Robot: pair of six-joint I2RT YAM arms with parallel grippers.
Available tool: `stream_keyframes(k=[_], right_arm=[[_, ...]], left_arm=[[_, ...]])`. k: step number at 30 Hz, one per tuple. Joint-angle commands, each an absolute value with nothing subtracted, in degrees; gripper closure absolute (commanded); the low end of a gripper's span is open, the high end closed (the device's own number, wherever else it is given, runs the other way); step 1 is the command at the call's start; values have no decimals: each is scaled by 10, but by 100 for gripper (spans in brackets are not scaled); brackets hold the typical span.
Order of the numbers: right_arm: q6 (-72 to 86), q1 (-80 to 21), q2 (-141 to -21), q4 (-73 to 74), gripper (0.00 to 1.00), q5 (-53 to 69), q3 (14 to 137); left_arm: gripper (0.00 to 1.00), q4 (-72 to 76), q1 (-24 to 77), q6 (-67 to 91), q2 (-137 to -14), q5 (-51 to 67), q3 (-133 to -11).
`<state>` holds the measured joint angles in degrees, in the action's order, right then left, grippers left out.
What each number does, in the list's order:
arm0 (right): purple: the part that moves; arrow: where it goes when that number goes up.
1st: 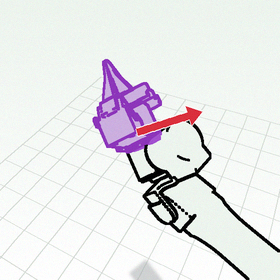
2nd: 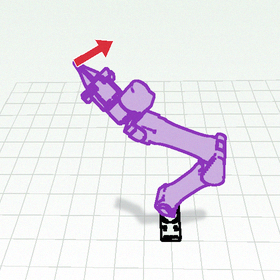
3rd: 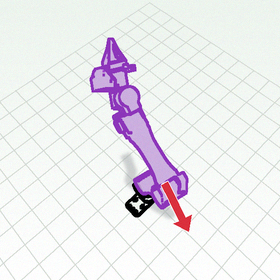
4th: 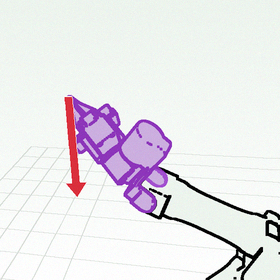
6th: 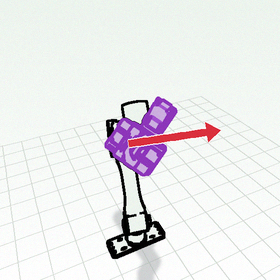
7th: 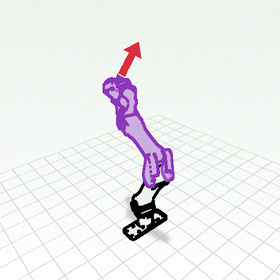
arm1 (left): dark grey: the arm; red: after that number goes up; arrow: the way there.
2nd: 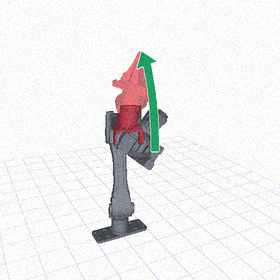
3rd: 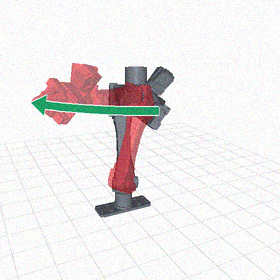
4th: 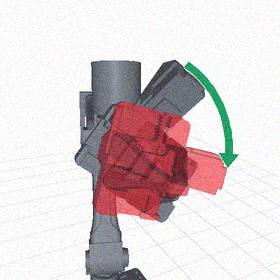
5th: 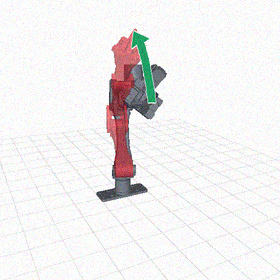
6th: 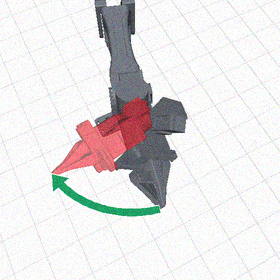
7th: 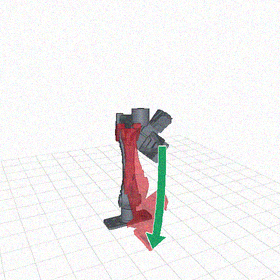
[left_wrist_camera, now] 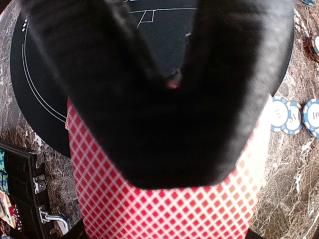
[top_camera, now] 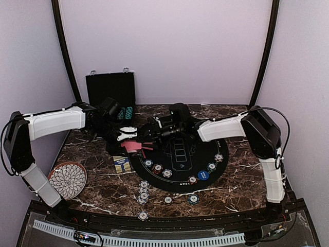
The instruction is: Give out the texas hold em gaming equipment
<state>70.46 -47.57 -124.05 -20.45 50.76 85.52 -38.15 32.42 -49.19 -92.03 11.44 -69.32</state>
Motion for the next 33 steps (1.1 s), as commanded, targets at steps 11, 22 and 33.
stream_keyframes(k=[11, 22, 33], right_arm=[[756, -482, -1251, -294, 89, 523, 839], [779, -466, -1244, -339, 100, 525, 804], [809, -418, -1193, -415, 100, 533, 728]], left_arm=[[74, -378, 327, -486, -899, 113, -698], [77, -382, 327, -484, -901, 105, -697], [80, -384, 326, -481, -901, 86, -686]])
